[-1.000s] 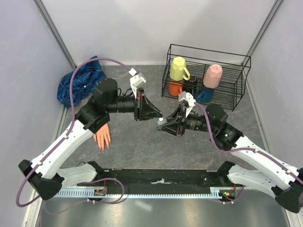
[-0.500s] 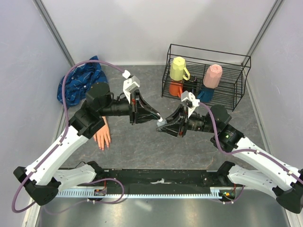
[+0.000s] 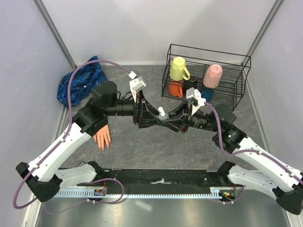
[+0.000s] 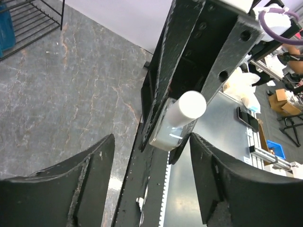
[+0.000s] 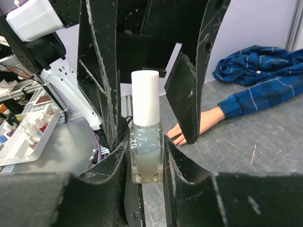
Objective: Paint the nails
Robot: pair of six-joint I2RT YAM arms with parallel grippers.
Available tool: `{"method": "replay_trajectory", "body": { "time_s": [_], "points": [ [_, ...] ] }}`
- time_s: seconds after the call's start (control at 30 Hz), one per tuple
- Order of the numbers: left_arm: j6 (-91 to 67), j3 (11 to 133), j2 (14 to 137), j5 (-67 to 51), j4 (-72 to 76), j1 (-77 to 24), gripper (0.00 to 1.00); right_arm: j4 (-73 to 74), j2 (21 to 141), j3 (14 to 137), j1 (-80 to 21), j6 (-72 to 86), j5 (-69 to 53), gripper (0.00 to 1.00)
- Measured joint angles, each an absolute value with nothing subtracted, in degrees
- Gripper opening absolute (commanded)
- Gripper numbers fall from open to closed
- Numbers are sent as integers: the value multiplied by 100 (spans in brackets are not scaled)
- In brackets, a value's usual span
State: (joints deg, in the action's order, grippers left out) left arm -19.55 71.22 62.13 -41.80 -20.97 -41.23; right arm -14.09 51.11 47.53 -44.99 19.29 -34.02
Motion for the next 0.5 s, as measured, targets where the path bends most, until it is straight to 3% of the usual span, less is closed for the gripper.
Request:
{"method": "replay_trajectory", "body": {
  "time_s": [0.13,0.33,0.5],
  "points": [
    [-1949,7258,6165,-4018,-2318,-4123,82,-1396,5111,4856,-4499,1841,-3332,0],
    [-2003,7411,5537,-3170,-2569,-4128,65,-1168,5109,5033,-4499,1732,-3037,0],
    [-2593,7411,5148,-2281,-2327,-4141,66,-1050,5148,5172,-4499,1728,-2639,0]
  ]
}}
